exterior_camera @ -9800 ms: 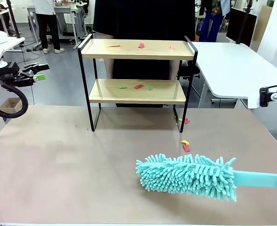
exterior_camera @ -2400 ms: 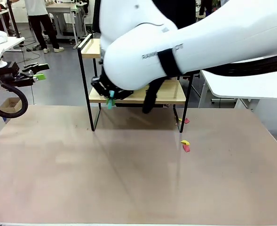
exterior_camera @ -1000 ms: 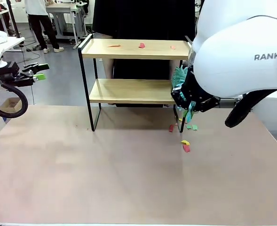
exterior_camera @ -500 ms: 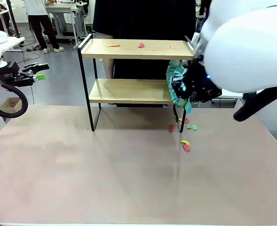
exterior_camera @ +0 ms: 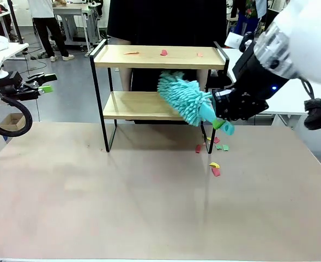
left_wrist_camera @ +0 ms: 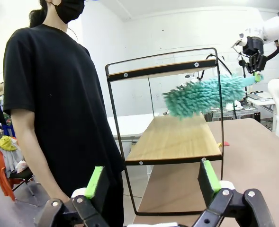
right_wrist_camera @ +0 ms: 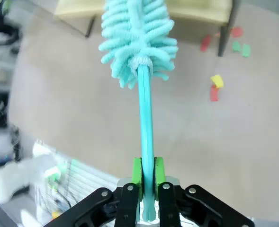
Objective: Clean the shelf.
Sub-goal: Clean the specific section of the Shelf indicated by the human with the Duster.
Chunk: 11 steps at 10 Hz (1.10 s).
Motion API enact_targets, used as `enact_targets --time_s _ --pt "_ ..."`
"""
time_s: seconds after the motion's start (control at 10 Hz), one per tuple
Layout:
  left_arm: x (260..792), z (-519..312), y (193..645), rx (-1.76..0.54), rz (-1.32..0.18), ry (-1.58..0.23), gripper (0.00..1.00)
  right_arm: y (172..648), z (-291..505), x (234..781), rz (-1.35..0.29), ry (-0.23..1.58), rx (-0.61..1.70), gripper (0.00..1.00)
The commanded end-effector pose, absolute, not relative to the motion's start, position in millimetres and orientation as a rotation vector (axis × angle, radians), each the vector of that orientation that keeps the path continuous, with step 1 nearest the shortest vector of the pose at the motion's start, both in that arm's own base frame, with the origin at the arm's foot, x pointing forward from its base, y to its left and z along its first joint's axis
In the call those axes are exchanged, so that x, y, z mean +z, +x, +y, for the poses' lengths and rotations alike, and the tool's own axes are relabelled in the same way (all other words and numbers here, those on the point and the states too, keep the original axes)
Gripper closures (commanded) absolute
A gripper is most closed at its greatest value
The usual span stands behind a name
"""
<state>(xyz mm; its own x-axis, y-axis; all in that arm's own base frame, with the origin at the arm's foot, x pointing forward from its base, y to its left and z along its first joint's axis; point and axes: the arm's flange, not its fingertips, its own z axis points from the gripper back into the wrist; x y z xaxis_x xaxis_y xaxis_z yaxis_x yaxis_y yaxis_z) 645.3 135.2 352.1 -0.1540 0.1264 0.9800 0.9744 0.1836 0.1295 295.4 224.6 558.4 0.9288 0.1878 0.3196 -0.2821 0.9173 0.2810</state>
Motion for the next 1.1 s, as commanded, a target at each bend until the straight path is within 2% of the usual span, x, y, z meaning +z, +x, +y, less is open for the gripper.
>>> enact_targets --time_s 0.0,0.4,0.7,1.0 --pt "354.7 135.6 643.2 -1.113 -1.505 -1.101 0.00 287.5 208.3 563.0 -0.187 0.390 0.477 0.87" --pt "354.7 135.6 643.2 -1.113 -1.505 -1.101 0.00 264.7 187.2 574.2 -0.057 0.443 0.777 0.87" --pt "354.7 135.6 643.2 -1.113 -1.505 -1.101 0.00 237.0 153.0 575.6 0.089 0.423 0.829 0.87" --pt "354.7 135.6 643.2 -1.113 -1.505 -1.101 0.00 201.4 119.6 571.5 0.162 0.398 0.817 0.87"
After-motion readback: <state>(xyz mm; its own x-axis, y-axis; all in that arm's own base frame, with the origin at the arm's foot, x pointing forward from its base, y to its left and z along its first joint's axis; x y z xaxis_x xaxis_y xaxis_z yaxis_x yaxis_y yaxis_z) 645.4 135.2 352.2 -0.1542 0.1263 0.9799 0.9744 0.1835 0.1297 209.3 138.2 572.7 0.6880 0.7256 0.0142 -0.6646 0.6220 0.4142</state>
